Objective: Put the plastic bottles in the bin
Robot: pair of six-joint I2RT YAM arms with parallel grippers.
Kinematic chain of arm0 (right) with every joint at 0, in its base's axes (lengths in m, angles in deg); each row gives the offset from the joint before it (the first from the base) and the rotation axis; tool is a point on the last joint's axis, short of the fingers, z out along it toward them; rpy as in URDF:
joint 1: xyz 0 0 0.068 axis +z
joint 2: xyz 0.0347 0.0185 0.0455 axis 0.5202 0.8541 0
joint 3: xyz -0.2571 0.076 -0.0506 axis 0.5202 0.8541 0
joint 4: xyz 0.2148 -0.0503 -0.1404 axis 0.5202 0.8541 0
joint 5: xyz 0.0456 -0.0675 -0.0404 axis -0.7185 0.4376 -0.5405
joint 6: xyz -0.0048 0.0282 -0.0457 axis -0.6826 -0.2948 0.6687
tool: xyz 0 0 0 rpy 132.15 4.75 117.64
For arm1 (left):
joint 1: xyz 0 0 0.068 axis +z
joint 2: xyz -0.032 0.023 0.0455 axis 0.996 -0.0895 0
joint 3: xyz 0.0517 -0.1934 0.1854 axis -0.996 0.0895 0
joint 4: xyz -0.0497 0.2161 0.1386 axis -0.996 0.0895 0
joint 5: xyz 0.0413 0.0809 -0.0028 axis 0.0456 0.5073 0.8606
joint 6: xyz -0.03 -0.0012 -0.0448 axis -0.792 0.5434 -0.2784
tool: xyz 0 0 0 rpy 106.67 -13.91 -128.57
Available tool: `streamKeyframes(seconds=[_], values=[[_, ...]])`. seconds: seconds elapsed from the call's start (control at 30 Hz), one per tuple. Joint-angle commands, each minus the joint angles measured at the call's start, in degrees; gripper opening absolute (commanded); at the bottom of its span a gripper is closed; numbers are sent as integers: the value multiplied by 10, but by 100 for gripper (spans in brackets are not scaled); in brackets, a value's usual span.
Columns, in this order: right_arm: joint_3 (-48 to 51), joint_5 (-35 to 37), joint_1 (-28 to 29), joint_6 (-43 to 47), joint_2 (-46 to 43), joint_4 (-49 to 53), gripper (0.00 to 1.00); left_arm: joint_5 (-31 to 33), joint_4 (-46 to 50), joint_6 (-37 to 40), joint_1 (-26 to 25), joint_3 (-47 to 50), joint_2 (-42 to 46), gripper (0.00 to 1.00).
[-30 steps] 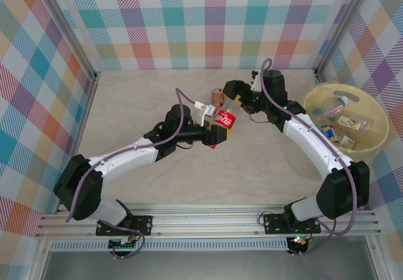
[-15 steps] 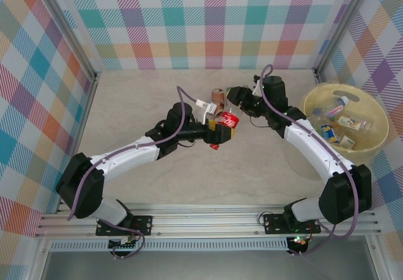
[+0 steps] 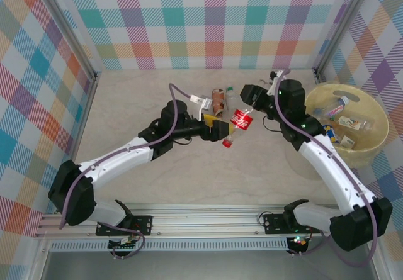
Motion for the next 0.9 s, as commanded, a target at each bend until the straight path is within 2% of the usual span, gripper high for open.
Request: streamKeyframes(seconds=[0.0, 0.13, 0.23, 0.47, 0.7, 0.87], values=[[-6, 63, -4, 64, -39, 22, 40, 115, 26, 6, -5, -4, 28, 100], [-17, 106, -4, 112, -80, 41, 40, 227, 64, -5, -5, 0, 35, 100], [-41, 140, -4, 158, -101, 67, 40, 265, 81, -12, -5, -2, 30, 100], [-123, 224, -23, 265, -114, 141, 38, 273, 91, -23, -5, -19, 2, 100], [-213, 191, -110, 273, -85, 200, 37, 265, 98, -33, -5, -40, -25, 100], [-356, 206, -162, 308, -35, 323, 35, 276, 113, -36, -5, -44, -30, 100]])
